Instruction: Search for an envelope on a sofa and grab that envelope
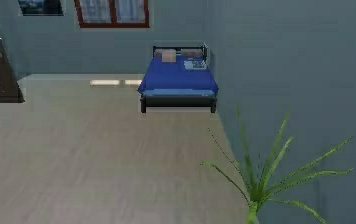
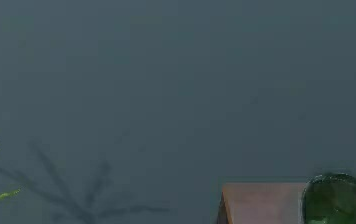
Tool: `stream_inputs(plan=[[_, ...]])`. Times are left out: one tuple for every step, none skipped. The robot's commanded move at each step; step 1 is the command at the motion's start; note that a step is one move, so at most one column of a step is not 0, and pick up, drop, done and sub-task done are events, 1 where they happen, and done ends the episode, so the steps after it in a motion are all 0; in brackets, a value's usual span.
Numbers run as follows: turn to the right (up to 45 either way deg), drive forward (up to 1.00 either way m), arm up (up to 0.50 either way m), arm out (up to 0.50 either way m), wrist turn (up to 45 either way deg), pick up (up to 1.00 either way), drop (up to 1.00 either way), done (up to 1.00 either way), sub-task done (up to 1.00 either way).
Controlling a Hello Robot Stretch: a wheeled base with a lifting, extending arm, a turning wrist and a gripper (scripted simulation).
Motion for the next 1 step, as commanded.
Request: stream_inputs(plan=[[-45.0, 0.0, 0.0, 0.0, 0.0, 0.0, 0.0, 0.0, 0.0]])
